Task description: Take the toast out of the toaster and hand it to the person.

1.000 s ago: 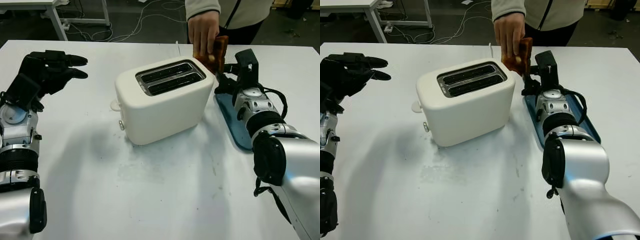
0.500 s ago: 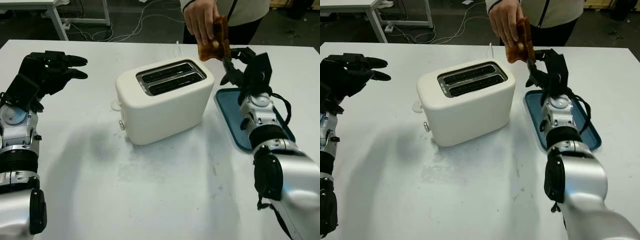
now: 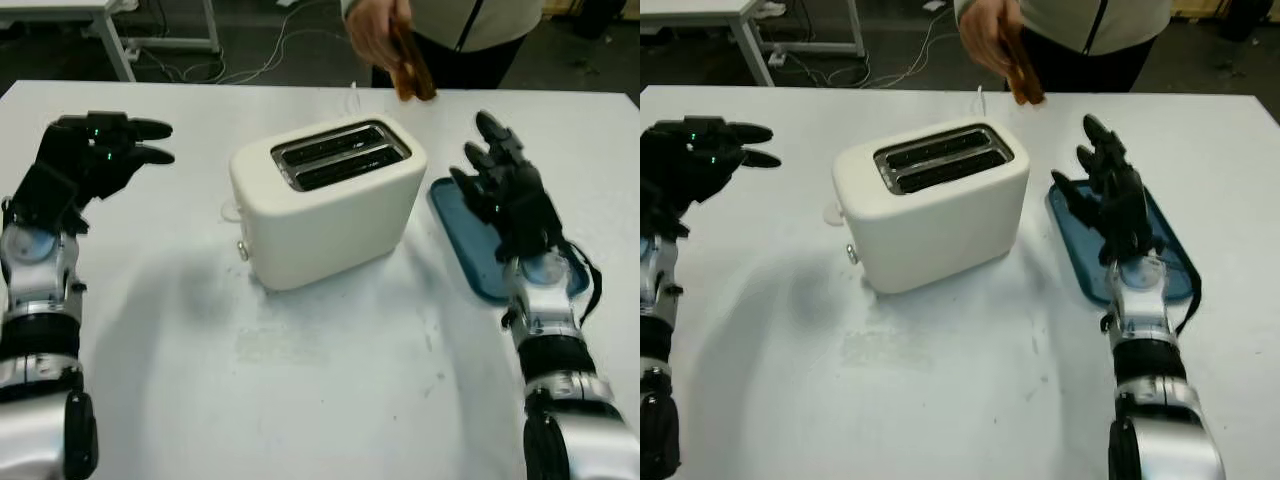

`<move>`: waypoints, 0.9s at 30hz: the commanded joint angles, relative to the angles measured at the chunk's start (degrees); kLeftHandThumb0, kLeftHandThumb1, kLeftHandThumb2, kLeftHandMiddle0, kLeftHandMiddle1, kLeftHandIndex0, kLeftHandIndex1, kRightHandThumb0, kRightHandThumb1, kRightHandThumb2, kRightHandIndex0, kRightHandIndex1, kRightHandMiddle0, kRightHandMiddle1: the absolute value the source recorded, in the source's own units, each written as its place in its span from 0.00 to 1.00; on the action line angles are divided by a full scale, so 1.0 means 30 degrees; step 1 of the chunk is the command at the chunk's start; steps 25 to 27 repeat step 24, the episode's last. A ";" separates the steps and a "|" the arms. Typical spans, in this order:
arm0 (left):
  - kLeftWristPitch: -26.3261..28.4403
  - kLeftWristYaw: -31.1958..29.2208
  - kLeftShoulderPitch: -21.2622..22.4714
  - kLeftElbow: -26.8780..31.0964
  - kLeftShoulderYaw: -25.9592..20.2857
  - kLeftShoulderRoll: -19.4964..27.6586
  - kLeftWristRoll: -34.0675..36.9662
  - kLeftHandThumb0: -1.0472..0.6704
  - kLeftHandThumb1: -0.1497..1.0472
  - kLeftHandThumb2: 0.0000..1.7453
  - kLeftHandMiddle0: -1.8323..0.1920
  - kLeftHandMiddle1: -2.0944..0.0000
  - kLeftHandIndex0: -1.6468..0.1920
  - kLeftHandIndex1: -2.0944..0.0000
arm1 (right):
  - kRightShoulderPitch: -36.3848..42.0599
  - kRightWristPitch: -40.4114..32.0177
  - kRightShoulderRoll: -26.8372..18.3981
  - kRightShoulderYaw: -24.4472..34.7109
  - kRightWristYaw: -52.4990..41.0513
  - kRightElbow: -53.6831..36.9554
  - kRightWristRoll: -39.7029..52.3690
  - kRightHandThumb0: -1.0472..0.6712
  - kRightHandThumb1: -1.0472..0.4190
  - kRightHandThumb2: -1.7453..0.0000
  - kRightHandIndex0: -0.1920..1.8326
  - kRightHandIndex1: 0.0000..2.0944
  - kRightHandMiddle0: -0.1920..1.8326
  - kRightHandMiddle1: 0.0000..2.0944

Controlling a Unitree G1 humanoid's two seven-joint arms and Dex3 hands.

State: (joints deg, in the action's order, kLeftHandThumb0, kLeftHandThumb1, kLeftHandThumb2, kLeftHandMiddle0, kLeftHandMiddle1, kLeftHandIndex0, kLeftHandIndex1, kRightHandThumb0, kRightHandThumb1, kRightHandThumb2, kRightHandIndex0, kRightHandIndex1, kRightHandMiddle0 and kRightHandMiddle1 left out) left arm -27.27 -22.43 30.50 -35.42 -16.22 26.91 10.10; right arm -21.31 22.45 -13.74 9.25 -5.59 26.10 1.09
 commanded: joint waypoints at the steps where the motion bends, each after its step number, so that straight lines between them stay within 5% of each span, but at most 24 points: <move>1: -0.0326 0.0514 -0.0698 0.0760 -0.0152 -0.0388 0.0156 0.00 0.89 0.04 0.38 0.82 0.26 0.99 | 0.1668 -0.0317 0.0728 -0.0415 -0.0180 -0.2288 0.0455 0.00 0.09 0.90 0.11 0.02 0.13 0.01; 9: -0.0282 0.2272 -0.2680 0.2724 -0.0112 -0.2271 0.0018 0.00 0.89 0.02 0.36 0.84 0.24 0.99 | 0.6348 -0.1343 0.2551 -0.2459 0.0625 -0.7747 -0.0911 0.00 0.09 0.72 0.13 0.02 0.15 0.01; 14: -0.1714 0.4117 -0.3949 0.2957 0.0129 -0.3953 -0.0750 0.00 0.89 0.05 0.37 0.85 0.26 1.00 | 0.7076 0.0232 0.3535 -0.2600 0.1491 -0.6376 -0.1043 0.05 0.09 0.61 0.14 0.02 0.16 0.01; 19: -0.3903 0.4452 -0.5128 0.2021 0.0666 -0.5465 -0.1021 0.00 0.89 0.07 0.49 0.88 0.38 1.00 | 0.7023 0.0647 0.3609 -0.2495 0.2687 -0.4289 -0.1932 0.09 0.09 0.57 0.14 0.02 0.16 0.00; 21: -0.4744 0.4728 -0.5388 0.1361 0.0863 -0.5709 -0.1480 0.00 0.89 0.08 0.56 0.82 0.43 1.00 | 0.6888 0.0685 0.3693 -0.2498 0.2988 -0.3886 -0.2060 0.09 0.09 0.57 0.14 0.02 0.16 0.01; 24: -0.5699 0.4911 -0.5575 0.0198 0.1164 -0.6006 -0.1930 0.00 0.89 0.11 0.79 0.49 0.48 1.00 | 0.6547 0.1221 0.3810 -0.2480 0.2828 -0.3062 -0.1634 0.11 0.09 0.58 0.16 0.03 0.17 0.01; 27: -0.5699 0.4911 -0.5575 0.0198 0.1164 -0.6006 -0.1930 0.00 0.89 0.11 0.79 0.49 0.48 1.00 | 0.6547 0.1221 0.3810 -0.2480 0.2828 -0.3062 -0.1634 0.11 0.09 0.58 0.16 0.03 0.17 0.01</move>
